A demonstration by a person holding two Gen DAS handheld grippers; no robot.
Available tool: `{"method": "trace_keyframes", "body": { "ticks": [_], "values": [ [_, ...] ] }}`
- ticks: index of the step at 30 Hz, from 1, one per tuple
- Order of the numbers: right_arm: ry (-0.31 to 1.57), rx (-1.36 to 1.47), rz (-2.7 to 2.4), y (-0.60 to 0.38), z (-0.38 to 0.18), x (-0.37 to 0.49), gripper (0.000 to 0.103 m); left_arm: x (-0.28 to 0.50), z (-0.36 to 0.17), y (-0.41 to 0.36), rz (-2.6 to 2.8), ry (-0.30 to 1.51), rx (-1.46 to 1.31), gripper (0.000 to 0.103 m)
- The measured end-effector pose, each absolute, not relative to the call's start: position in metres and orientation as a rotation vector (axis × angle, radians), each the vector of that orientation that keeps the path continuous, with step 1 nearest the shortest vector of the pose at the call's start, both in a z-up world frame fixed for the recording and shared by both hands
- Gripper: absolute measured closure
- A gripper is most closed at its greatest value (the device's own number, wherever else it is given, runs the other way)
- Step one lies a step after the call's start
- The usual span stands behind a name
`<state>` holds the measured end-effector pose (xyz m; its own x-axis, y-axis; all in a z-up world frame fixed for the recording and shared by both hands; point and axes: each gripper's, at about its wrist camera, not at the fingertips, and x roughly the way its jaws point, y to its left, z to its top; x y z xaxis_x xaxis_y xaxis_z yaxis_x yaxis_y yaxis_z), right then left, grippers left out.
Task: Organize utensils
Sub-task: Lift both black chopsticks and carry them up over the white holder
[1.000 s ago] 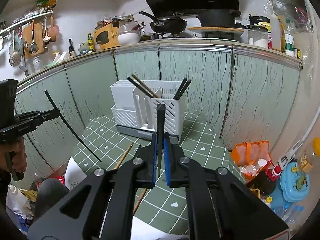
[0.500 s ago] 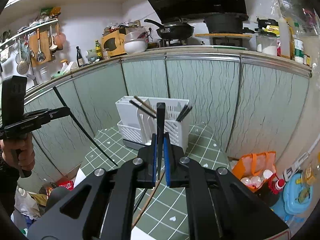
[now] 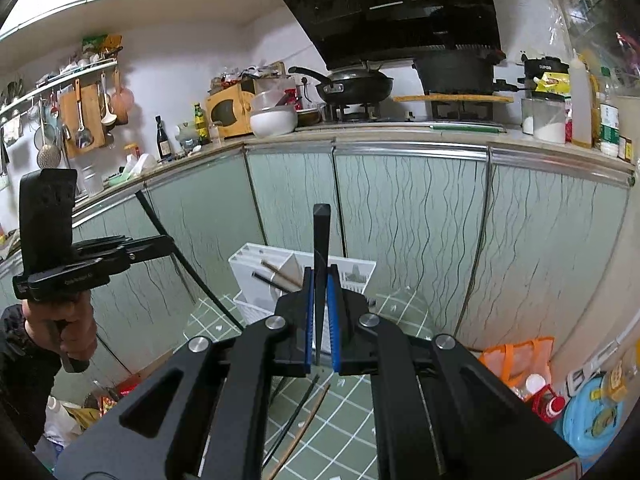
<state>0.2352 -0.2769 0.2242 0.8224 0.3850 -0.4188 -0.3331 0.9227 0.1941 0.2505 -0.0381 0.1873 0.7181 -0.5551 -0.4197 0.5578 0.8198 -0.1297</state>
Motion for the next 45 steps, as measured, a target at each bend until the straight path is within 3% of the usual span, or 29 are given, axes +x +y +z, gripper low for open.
{"method": "trace_keyframes", "body": {
  "ticks": [17,43,44,45],
  "values": [
    [0.433,0.164,0.377,-0.294,0.243,0.301,0.097,0.329,0.204,-0.045,-0.584,0.438,-0.07,0.095],
    [0.519,0.189,0.372,-0.296,0.164,0.351,0.096,0.38,0.137,-0.063,-0.561,0.516,-0.094,0.094],
    [0.52,0.181,0.368,-0.295,0.163,0.351,0.088,0.379,0.136,-0.063,-0.559,0.516,-0.09,0.081],
    [0.525,0.164,0.352,-0.293,0.161,0.349,0.069,0.377,0.135,-0.064,-0.551,0.508,-0.082,0.048]
  ]
}}
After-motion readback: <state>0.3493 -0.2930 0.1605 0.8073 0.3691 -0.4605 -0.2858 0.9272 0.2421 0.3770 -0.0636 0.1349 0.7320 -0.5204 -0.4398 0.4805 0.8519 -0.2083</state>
